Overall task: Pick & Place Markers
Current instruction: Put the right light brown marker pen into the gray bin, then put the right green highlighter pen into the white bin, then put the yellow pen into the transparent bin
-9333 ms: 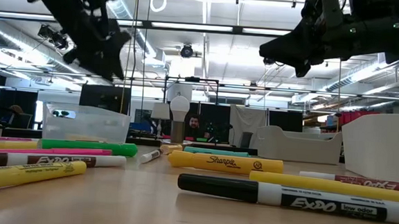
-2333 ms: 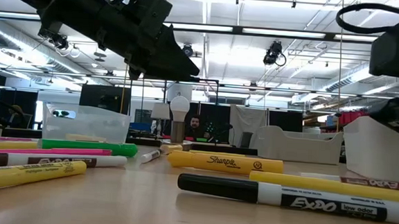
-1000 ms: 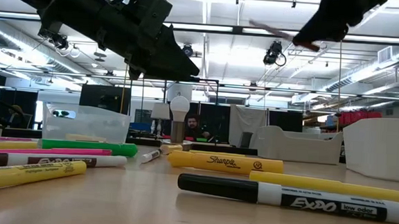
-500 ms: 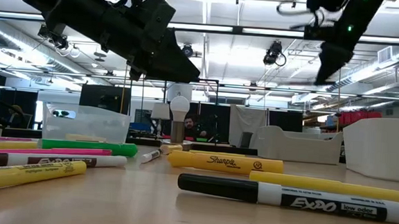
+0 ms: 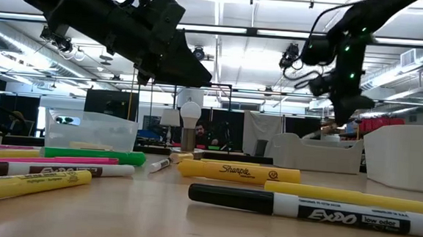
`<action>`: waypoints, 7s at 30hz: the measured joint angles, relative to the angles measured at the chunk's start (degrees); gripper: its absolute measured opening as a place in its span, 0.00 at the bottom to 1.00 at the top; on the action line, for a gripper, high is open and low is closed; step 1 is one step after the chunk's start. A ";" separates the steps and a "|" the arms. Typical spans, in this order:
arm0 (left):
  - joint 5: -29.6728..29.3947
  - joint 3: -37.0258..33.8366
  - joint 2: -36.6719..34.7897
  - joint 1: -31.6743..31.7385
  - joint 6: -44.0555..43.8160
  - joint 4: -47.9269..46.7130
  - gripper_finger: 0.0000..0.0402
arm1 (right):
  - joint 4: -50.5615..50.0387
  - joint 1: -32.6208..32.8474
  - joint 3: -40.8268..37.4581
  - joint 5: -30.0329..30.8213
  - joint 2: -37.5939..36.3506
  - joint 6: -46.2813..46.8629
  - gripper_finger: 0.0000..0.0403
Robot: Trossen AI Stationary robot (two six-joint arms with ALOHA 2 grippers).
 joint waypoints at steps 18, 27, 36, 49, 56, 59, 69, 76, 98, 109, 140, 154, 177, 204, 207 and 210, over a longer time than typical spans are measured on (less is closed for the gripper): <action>0.01 0.00 0.00 0.00 0.07 -0.46 0.45 | 10.06 0.13 0.00 -5.93 12.43 -8.82 0.11; 0.00 0.00 0.00 0.00 0.04 -0.46 0.45 | 13.50 0.13 0.00 -6.88 12.43 -4.84 0.24; 0.01 0.00 0.00 0.03 0.13 -0.44 0.45 | 15.61 3.55 -0.02 4.65 10.82 5.48 0.27; 0.01 0.00 0.00 0.08 0.55 -0.35 0.45 | 14.73 27.81 -0.02 3.58 -2.56 34.31 0.09; 0.02 0.01 0.00 0.02 0.52 -0.37 0.45 | 18.07 49.70 -0.02 5.86 -4.02 49.77 0.01; 0.00 0.00 0.00 0.02 0.51 -0.35 0.45 | 20.71 59.44 -0.04 10.09 -3.20 55.26 0.01; 0.01 0.00 0.00 0.02 0.35 -0.30 0.45 | 28.36 85.47 -0.02 19.41 -0.26 77.52 0.00; 0.02 0.00 0.00 0.02 0.33 -0.43 0.45 | 24.55 96.24 -0.07 17.38 2.09 103.42 0.00; 0.00 0.00 0.00 -0.09 0.55 -2.27 0.45 | -1.57 96.49 -0.07 -12.29 8.15 150.38 0.47; 0.00 0.00 0.00 -0.11 0.54 -2.58 0.45 | 2.84 93.15 -0.07 -19.14 15.58 151.52 0.55; 0.02 0.02 0.00 -0.09 0.20 -2.58 0.45 | 12.03 90.56 -4.23 -11.12 9.55 143.41 0.10; 0.02 0.00 0.00 -0.11 -0.01 -2.67 0.45 | -12.81 75.16 -1.70 14.32 -6.89 133.83 0.12; 0.00 0.01 0.00 -0.09 0.55 -3.52 0.45 | -6.17 52.91 -23.19 -11.08 -9.59 132.64 0.12; 0.00 0.02 0.00 -0.09 0.20 -3.27 0.45 | -7.98 53.34 -13.52 -3.47 -17.36 118.91 0.56; 0.02 0.00 0.00 -0.09 0.20 -3.15 0.45 | -2.12 55.75 -9.90 1.51 -18.43 112.01 0.56; -0.09 -0.01 -1.17 -0.08 -0.47 -3.81 0.45 | 12.09 58.27 -9.18 7.82 -18.48 100.40 0.56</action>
